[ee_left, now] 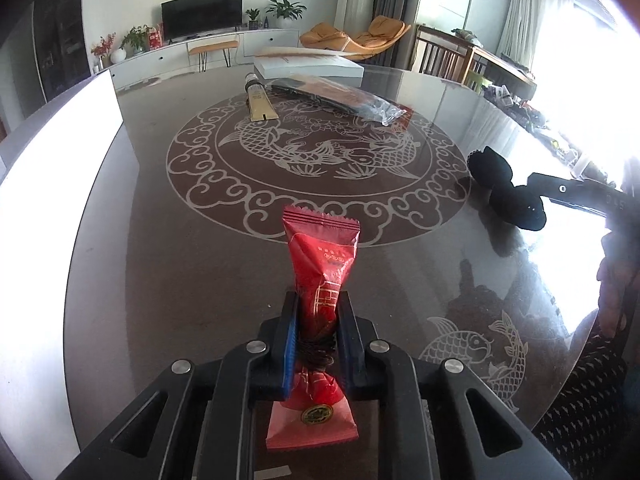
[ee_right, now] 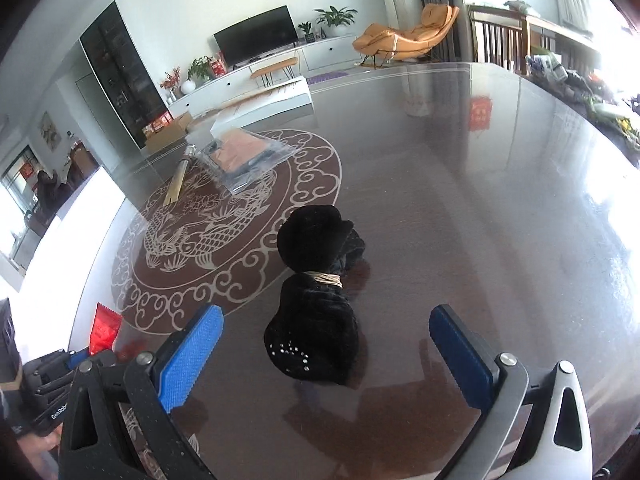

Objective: Organize objects
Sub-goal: 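Carry packets and hat to the bin and lower them in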

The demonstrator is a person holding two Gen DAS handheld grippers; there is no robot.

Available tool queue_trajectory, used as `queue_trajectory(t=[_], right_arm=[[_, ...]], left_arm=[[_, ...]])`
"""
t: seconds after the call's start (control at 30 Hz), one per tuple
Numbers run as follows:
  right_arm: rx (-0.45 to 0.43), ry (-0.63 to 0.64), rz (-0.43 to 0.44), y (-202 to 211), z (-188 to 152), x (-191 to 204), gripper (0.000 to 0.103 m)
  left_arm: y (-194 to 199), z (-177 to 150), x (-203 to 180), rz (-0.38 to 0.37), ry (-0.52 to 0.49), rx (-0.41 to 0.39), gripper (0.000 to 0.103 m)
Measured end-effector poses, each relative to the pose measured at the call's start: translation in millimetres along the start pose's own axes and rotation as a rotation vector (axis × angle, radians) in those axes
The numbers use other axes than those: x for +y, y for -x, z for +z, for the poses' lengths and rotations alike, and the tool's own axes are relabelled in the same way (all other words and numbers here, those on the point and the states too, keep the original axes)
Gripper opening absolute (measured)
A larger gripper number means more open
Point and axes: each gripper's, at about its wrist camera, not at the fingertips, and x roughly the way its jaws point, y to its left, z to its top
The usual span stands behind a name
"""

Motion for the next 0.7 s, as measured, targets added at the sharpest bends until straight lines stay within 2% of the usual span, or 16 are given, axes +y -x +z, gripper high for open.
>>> queue_trajectory(t=[0.07,0.17,0.23,0.27,0.3,0.43,0.53,0.6,0.7], right_arm=[[0.025,0.088,-0.036,-4.1,8.5,16.2,0.103],[0.155,0.233,-0.146,-37.3,23.0,46.0,0.101],[0.182,0.267,-0.180,-50.3,24.5,48.9,0.080],[0.203,0.271,-0.188,-55.9,24.1,48.7,0.049],[0.227,0.263,-0.197,-61.1,22.0,46.3,0.035],[0.194,0.222,-0.192,-49.9,14.3,36.5,0.034],[0.155,0.170,-0.125,-28.0,14.2,40.6,0.033],[0.116,0.172,-0.058,-8.0,20.2,59.6,0.033],[0.060,0.198,0.095,19.0,40.6,111.4,0.033]], left_arm=[[7.3,-0.5,-0.1,-0.012,0.001,-0.019,0.016],[20.0,2.7,0.5,-0.029,0.010,-0.059,0.015],[29.5,4.4,2.4,-0.035,0.023,-0.083,0.015],[34.8,5.6,4.9,-0.042,0.034,-0.098,0.015],[38.9,6.0,5.7,-0.046,0.040,-0.107,0.015],[66.1,7.9,16.4,-0.051,0.075,-0.171,0.015],[100.2,9.5,30.8,-0.054,0.122,-0.229,0.015],[126.6,11.5,44.3,-0.048,0.158,-0.262,0.015],[174.1,13.0,73.4,-0.007,0.210,-0.338,0.015]])
